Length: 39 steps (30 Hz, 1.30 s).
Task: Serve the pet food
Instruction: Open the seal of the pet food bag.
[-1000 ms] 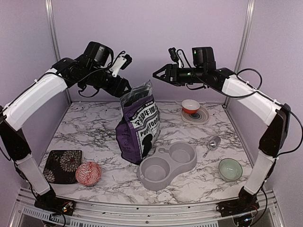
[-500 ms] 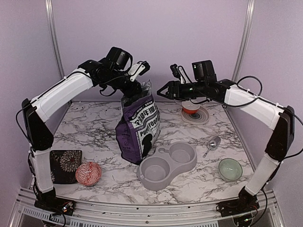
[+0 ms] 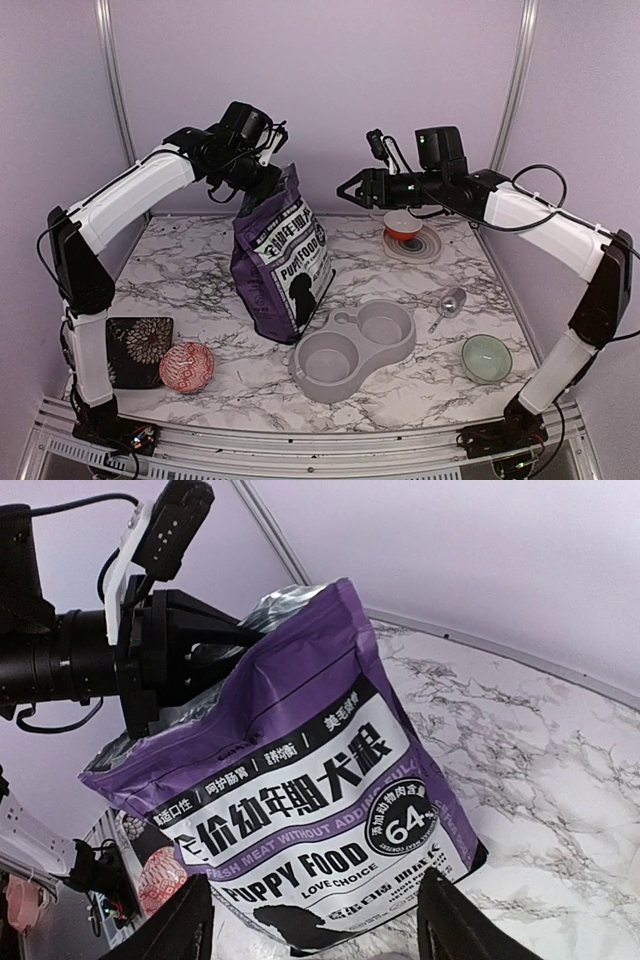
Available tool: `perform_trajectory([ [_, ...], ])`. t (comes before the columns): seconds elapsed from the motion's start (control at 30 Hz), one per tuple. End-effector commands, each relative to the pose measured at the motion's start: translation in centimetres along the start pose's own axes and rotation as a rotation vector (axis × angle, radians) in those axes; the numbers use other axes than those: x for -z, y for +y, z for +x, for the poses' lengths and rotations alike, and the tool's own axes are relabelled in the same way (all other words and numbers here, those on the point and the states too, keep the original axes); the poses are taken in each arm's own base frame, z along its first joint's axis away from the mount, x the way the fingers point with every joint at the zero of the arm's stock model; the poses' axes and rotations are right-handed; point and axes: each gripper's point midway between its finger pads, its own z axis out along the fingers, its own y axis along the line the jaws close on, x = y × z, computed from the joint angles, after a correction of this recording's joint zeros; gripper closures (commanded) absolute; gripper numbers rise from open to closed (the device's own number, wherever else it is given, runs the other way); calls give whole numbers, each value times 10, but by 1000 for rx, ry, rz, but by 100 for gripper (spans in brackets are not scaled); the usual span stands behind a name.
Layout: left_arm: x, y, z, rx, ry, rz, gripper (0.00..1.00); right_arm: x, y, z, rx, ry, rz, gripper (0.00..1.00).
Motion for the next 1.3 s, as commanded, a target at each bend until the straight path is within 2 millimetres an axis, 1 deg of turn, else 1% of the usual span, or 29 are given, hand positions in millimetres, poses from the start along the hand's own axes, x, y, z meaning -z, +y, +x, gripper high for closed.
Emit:
perform_trajectory([
  [0.0,57,62,-16,289,-112,-213,100,3,4,-35,55,-80,31,34],
  [0.07,60,61,-9,342,-109,-199,100,2,3,-41,54,-95,45,34],
  [0.17,59,52,-3,397,-111,-145,100,-1,6,-52,31,-102,30,34],
  [0.23,60,45,-5,418,-127,-100,100,-4,15,-60,13,-94,-5,34],
  [0.27,62,42,-7,427,-134,-81,100,-4,23,-67,11,-97,-24,34],
  [0.33,64,37,-10,440,-147,-42,100,-8,33,-72,6,-94,-36,33],
  [0.43,72,31,-19,454,-185,13,100,-20,49,-75,17,-84,-39,32],
  [0.47,73,31,-21,457,-196,22,100,-21,56,-81,26,-91,-39,32],
  [0.6,82,28,-31,477,-240,61,100,-41,69,-80,33,-62,-24,31],
  [0.7,87,21,-34,491,-266,114,100,-59,73,-73,33,-36,-22,30],
  [0.97,88,11,-31,526,-289,181,100,-79,96,-66,25,-23,-92,31],
  [1.03,90,9,-32,532,-294,195,100,-82,94,-62,23,-15,-71,31],
  [1.07,91,8,-32,535,-296,201,100,-84,89,-60,22,-11,-45,31],
  [1.17,94,7,-33,543,-310,211,100,-87,64,-51,10,7,85,34],
  [1.2,95,7,-33,544,-314,216,100,-88,60,-49,7,10,113,35],
  [1.27,95,6,-34,550,-317,218,100,-90,59,-42,-4,24,134,36],
])
